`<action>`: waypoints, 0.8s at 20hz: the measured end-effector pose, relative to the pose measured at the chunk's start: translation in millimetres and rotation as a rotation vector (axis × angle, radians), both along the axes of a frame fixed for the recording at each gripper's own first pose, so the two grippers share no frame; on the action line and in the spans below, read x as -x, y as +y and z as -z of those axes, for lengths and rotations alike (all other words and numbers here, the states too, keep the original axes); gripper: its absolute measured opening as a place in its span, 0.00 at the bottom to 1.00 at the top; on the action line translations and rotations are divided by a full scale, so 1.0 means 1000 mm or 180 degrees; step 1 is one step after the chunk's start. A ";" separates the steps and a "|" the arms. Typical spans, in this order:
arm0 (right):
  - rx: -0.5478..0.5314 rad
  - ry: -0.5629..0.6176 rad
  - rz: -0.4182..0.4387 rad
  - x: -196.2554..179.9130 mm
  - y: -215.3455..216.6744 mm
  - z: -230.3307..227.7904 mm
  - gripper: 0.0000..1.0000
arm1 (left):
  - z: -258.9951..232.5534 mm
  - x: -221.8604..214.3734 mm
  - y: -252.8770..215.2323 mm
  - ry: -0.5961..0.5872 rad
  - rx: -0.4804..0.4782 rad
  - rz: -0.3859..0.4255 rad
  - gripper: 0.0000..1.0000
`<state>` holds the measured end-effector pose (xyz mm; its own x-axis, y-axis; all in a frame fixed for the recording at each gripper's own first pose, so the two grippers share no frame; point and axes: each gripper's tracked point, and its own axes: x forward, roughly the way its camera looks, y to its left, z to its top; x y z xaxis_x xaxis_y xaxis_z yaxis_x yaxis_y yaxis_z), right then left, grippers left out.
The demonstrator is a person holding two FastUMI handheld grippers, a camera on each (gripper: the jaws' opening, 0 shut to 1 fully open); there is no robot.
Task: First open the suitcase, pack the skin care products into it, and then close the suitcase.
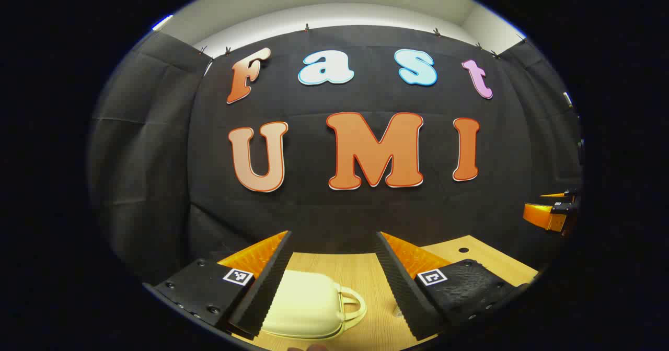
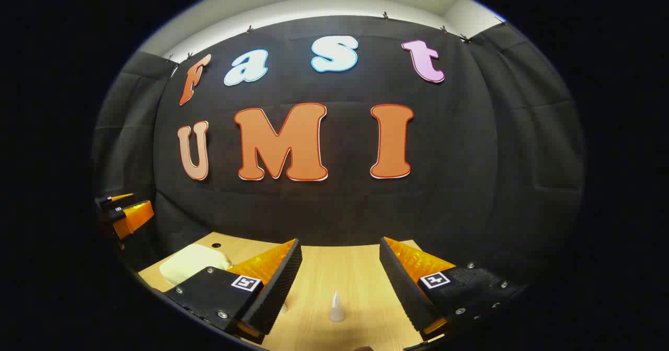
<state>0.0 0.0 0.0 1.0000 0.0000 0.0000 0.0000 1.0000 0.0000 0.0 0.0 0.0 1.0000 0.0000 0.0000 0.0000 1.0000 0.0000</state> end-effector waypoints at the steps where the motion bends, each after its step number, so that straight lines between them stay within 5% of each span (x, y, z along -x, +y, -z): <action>1: -0.0011 0.0011 0.0006 0.000 0.001 0.001 0.95 | -0.002 -0.002 0.002 -0.0016 -0.0040 -0.0028 0.98; 16: 0.0095 0.0027 0.0053 0.008 -0.006 0.005 0.95 | 0.009 -0.005 -0.012 0.0002 -0.0012 0.0035 0.98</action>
